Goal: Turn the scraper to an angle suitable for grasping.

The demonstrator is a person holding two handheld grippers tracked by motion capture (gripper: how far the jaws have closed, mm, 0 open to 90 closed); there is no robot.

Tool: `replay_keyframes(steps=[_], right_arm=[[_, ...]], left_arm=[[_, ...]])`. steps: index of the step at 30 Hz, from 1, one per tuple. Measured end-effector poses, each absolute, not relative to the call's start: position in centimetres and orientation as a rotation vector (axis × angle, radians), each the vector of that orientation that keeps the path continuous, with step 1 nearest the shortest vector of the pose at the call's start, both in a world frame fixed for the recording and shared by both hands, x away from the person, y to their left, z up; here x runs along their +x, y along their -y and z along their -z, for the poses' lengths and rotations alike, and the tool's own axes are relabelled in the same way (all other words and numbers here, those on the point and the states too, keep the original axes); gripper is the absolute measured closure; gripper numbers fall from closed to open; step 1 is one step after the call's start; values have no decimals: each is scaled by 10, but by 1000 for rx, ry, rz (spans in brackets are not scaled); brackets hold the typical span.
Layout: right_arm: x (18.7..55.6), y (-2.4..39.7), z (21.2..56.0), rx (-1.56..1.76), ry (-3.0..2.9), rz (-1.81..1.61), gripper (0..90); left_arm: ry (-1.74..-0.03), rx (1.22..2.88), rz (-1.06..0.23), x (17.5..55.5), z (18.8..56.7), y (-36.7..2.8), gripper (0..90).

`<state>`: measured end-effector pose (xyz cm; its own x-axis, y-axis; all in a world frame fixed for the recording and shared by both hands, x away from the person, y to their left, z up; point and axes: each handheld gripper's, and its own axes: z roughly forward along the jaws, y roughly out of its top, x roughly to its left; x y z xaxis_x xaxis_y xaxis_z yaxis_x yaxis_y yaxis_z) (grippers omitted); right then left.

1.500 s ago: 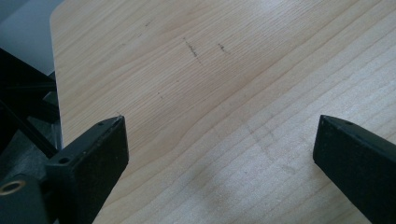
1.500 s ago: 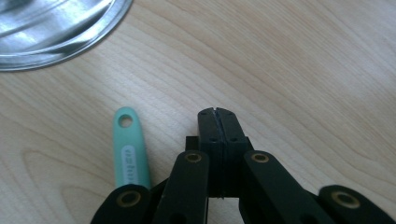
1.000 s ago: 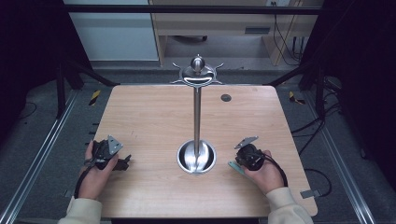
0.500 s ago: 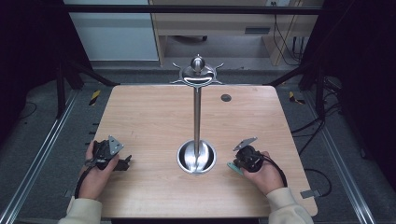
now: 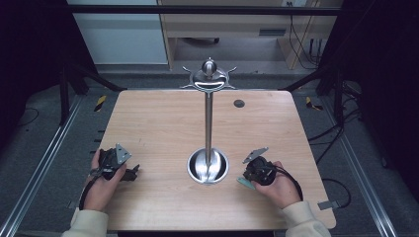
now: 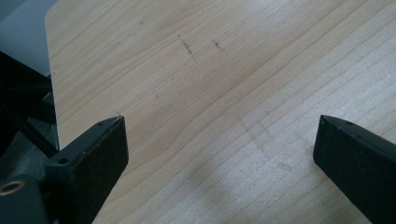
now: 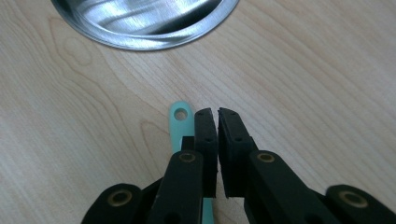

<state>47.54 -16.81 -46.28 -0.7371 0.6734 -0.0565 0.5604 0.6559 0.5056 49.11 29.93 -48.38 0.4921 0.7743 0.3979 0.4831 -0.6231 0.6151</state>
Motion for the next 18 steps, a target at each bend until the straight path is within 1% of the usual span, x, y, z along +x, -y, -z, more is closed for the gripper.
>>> replay_keyframes(steps=[10,18], right_arm=[[483,161,444,979,-2777,-571,790],[490,161,447,1001,-2861,-456,738]], left_arm=[[-1046,2308,-927,492,484,-300,30],[-1043,2312,-927,492,484,-299,30]])
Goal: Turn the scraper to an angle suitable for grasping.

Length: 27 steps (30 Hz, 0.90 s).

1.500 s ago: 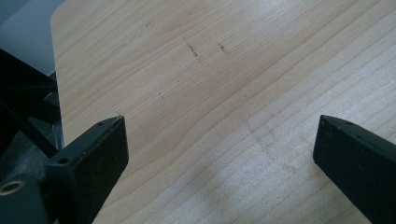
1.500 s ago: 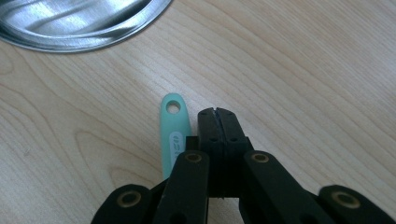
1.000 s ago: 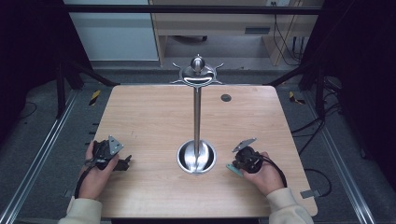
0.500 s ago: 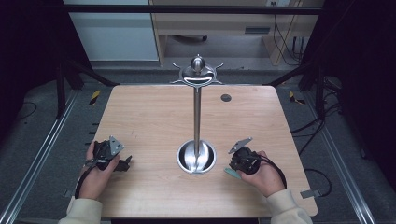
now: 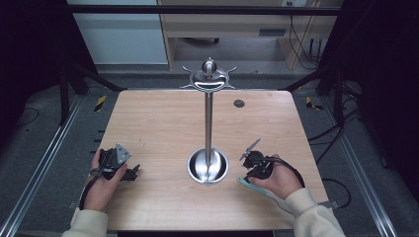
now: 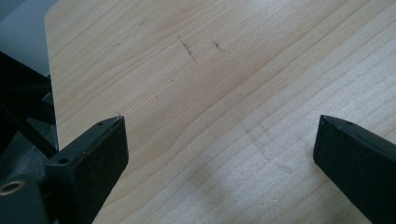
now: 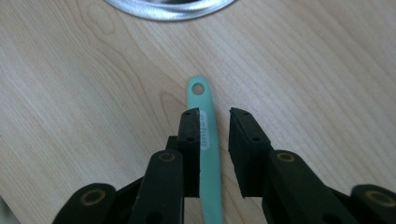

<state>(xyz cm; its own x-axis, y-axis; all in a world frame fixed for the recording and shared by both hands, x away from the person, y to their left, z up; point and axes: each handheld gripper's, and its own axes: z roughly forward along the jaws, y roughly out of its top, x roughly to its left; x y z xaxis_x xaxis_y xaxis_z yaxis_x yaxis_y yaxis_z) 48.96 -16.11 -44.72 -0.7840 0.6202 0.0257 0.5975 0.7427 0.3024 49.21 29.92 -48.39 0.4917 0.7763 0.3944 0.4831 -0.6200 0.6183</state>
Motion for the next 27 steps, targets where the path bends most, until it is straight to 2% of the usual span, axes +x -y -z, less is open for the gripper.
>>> replay_keyframes(steps=[13,27], right_arm=[[491,157,458,989,-2910,-357,693],[492,155,464,985,-2932,-309,693]], left_arm=[[-1041,2316,-923,492,484,-299,30],[-1040,2316,-924,492,485,-299,30]])
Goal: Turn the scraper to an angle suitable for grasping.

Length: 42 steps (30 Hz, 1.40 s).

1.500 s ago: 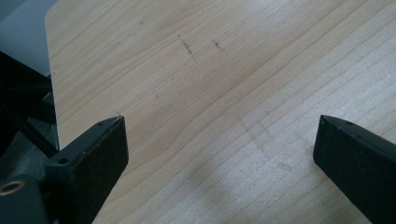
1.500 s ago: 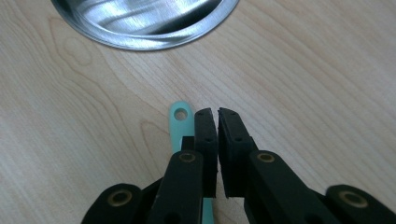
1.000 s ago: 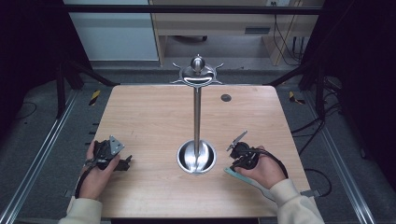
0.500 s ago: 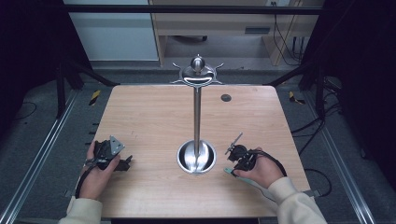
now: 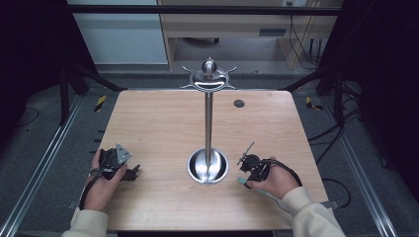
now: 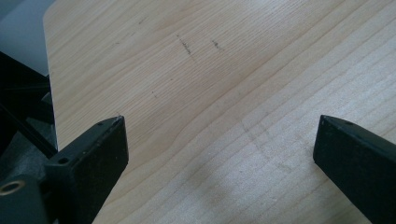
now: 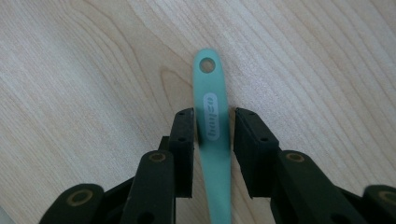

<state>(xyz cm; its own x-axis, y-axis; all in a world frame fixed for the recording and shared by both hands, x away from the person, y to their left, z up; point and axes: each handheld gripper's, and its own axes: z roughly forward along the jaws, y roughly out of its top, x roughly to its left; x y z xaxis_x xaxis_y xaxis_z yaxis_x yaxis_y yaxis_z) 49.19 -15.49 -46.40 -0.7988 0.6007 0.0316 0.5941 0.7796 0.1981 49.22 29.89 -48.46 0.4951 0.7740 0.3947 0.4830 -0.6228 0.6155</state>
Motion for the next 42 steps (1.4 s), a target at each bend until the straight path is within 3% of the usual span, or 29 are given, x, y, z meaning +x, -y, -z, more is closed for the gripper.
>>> replay_keyframes(steps=[42], right_arm=[[491,150,457,909,-2931,-244,745]], left_arm=[[-1034,2330,-913,493,486,-298,30]])
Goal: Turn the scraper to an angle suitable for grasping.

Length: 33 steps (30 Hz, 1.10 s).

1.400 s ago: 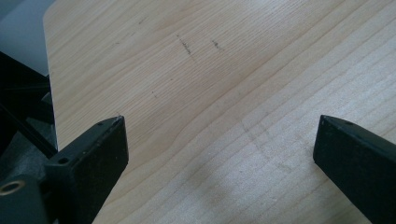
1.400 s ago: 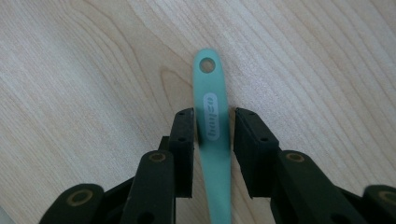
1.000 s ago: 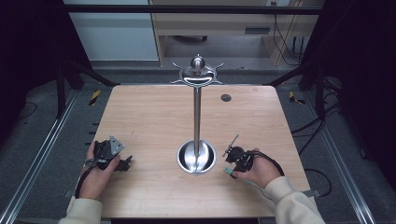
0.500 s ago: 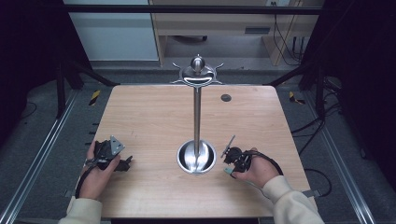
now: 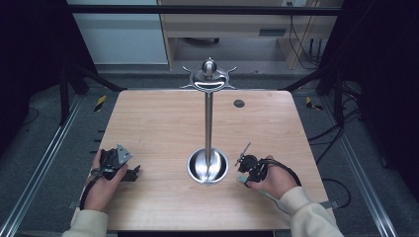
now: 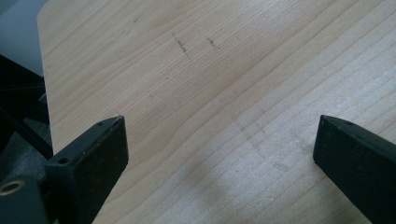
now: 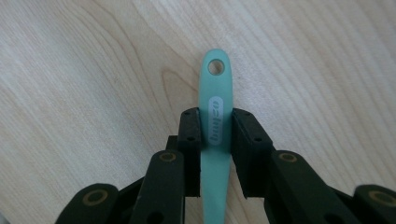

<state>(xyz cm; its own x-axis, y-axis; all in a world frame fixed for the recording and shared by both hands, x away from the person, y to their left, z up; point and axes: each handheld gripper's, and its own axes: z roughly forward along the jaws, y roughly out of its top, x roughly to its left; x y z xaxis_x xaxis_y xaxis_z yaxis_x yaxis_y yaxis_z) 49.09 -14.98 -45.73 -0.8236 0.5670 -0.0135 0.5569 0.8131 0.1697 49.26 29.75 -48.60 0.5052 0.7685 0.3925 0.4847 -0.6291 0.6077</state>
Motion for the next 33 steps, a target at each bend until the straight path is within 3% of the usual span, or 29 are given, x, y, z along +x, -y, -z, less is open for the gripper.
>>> replay_keyframes(steps=[33], right_arm=[[498,202,342,944,-2573,-658,747]], left_arm=[[-1037,2328,-914,493,487,-297,29]])
